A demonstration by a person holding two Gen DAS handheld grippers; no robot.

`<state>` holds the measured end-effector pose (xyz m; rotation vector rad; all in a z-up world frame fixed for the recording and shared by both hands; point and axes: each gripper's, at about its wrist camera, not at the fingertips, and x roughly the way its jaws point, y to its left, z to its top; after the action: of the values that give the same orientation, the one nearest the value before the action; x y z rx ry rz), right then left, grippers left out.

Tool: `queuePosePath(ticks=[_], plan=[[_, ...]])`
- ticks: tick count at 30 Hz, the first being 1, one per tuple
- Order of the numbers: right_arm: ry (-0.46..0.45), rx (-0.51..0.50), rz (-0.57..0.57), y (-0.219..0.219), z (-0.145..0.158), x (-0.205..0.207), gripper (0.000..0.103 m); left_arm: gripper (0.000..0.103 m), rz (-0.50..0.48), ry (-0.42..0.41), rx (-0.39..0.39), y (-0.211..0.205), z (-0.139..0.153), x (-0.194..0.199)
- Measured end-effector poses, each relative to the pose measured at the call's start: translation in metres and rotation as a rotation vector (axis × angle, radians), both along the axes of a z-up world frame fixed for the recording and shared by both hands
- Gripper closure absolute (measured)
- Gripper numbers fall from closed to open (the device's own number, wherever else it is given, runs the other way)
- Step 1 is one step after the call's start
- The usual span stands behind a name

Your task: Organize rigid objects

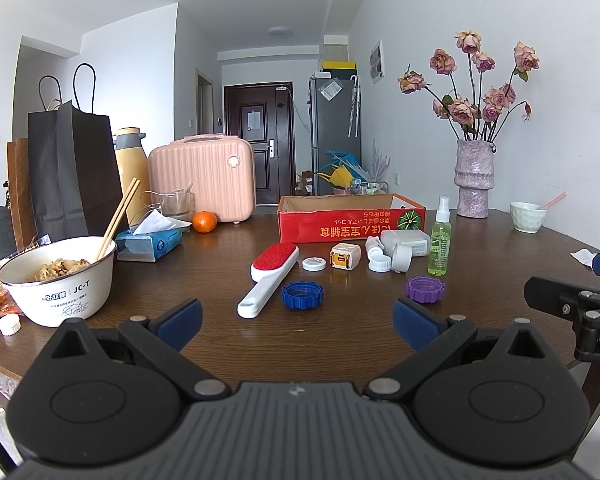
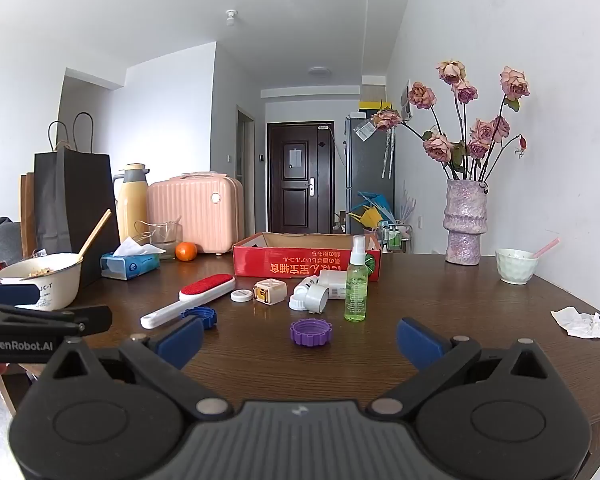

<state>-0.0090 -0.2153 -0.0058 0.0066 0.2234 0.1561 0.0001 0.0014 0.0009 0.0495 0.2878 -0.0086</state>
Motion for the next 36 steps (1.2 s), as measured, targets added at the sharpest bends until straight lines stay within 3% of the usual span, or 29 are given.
queuePosePath(ticks=[22, 36], plan=[[0.000, -0.007, -0.001, -0.001, 0.001, 0.002, 0.000, 0.000, 0.004, 0.000, -0.004, 0.001, 0.001, 0.000], [0.059, -0.015, 0.004, 0.005, -0.003, 0.028, 0.000, 0.000, 0.007, 0.047, -0.011, 0.007, 0.000, 0.034]])
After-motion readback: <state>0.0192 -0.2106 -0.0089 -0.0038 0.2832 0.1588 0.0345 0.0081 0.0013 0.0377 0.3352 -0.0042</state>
